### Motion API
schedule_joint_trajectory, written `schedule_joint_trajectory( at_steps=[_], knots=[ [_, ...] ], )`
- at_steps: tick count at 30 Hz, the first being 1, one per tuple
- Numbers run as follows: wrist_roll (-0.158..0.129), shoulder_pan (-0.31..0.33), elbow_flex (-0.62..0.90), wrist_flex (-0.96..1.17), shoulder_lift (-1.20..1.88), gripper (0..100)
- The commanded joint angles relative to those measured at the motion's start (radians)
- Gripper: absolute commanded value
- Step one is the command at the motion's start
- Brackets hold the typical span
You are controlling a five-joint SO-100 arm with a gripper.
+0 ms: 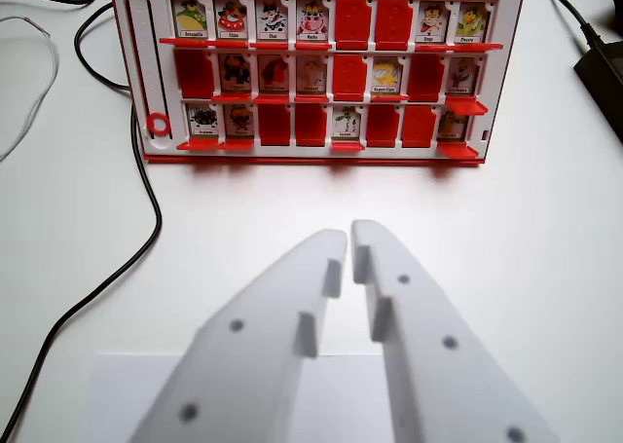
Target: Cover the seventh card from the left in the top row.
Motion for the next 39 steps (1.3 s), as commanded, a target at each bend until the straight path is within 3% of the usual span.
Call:
schedule_joint_trajectory(
  at_steps=[1, 23, 39],
  knots=[
    [-0.003, 0.011, -0.003, -0.031, -0.003, 0],
    [0.003, 0.012, 0.011, -0.043, -0.008, 0],
    [0.003, 0.138, 0.095, -0.193, -0.146, 0]
  ],
)
